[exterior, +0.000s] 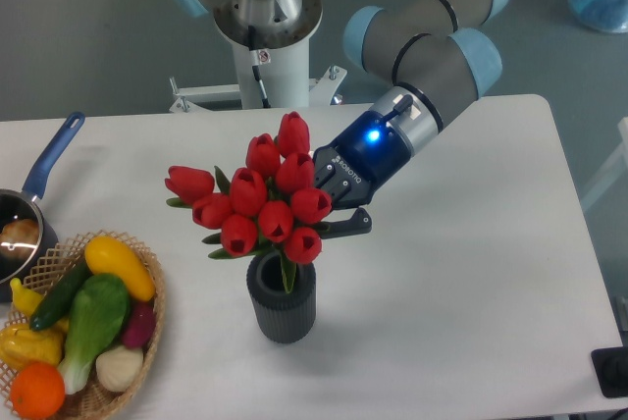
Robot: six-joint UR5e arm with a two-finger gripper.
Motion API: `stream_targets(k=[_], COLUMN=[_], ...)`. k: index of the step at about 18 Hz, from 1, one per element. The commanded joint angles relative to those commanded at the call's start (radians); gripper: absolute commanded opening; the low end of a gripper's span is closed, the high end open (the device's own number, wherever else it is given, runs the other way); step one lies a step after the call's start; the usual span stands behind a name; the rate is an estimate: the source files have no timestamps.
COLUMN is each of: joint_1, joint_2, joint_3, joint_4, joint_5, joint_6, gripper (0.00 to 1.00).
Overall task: Insert the flowers into the vase
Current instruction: 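Push the tulip stems deeper into the vase with the right gripper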
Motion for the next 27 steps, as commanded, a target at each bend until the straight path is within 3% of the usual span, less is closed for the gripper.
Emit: stream_targets(k=[16,27], joint_1=[-0.003,-0.002], joint_2=[-0.008,-0.051], joint_3=[-0.045,-0.043], joint_4=[0.0,0.0], joint_5=[-0.002,-0.002], joint_6=[0.046,0.057], gripper=[0.23,0.23])
